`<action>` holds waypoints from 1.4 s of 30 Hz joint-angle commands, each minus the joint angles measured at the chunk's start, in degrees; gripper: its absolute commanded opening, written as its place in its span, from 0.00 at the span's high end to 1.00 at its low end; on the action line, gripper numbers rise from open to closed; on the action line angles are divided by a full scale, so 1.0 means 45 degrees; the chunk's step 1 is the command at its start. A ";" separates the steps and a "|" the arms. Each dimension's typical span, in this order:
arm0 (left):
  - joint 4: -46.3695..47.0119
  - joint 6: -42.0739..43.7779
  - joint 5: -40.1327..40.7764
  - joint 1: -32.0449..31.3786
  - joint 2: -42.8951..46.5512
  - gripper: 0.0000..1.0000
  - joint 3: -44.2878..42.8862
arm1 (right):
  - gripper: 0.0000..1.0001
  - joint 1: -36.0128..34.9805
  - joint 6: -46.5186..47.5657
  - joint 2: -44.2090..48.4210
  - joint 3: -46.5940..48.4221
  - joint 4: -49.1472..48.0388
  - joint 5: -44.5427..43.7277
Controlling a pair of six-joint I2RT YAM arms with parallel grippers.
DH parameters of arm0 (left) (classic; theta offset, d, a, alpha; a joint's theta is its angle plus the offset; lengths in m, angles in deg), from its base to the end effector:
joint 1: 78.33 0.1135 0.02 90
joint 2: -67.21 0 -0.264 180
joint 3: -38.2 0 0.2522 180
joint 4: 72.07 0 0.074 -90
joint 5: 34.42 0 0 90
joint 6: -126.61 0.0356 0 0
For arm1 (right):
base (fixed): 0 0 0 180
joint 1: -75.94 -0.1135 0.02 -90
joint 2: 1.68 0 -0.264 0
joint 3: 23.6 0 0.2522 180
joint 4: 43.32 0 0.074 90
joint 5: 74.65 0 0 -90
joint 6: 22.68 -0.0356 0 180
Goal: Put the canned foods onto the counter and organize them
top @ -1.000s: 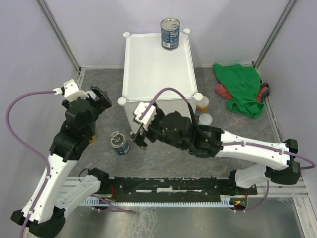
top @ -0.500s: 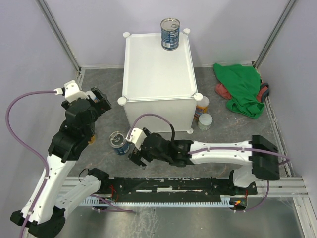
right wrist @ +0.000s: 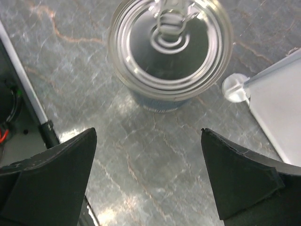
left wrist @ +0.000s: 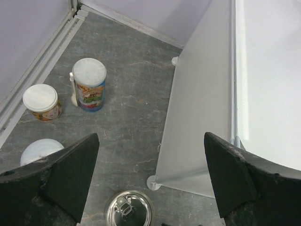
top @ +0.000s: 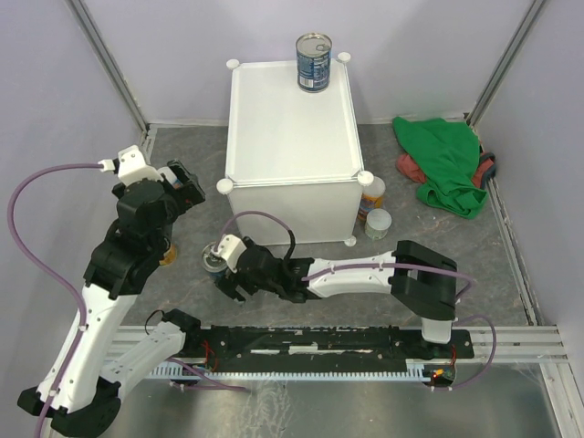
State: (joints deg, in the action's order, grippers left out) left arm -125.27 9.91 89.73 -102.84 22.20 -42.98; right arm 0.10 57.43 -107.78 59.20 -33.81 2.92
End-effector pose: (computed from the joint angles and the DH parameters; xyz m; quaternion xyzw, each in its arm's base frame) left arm 0.1319 -0.0382 0.4188 -0.1892 0.7651 -0.0328 0.6146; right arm 0.1093 0.4017 0.2085 -0.4316 0.7605 0.2540 0.4134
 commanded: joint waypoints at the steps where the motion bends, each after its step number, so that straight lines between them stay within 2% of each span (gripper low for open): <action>1: -0.0148 0.0092 -0.0204 -0.0051 -0.0040 0.01 -0.0642 | 0.01 0.0428 -0.0455 -0.0491 0.1025 -0.1495 0.0269; 14: -0.0471 -0.0140 -0.0677 -0.0051 -0.0015 0.01 -0.0816 | 0.00 0.0890 -0.0565 -0.1733 0.2159 -0.2044 0.0736; 36: -0.0592 -0.0571 -0.0929 -0.0044 -0.0143 0.00 -0.0880 | 0.00 0.1032 -0.0490 -0.2766 0.2764 -0.2948 0.0973; 39: -0.0571 -0.0561 -0.0878 -0.0046 -0.0154 0.00 -0.0907 | 0.04 0.1031 -0.0386 -0.2749 0.2717 -0.3065 0.1084; 42: -0.0543 -0.0551 -0.0837 -0.0050 -0.0159 0.00 -0.0897 | 0.12 0.1031 -0.0351 -0.2757 0.2668 -0.3155 0.1343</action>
State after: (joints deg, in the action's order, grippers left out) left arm -129.05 9.83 86.47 -102.84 21.39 -44.62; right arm 4.45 55.79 -119.82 68.70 -42.36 6.66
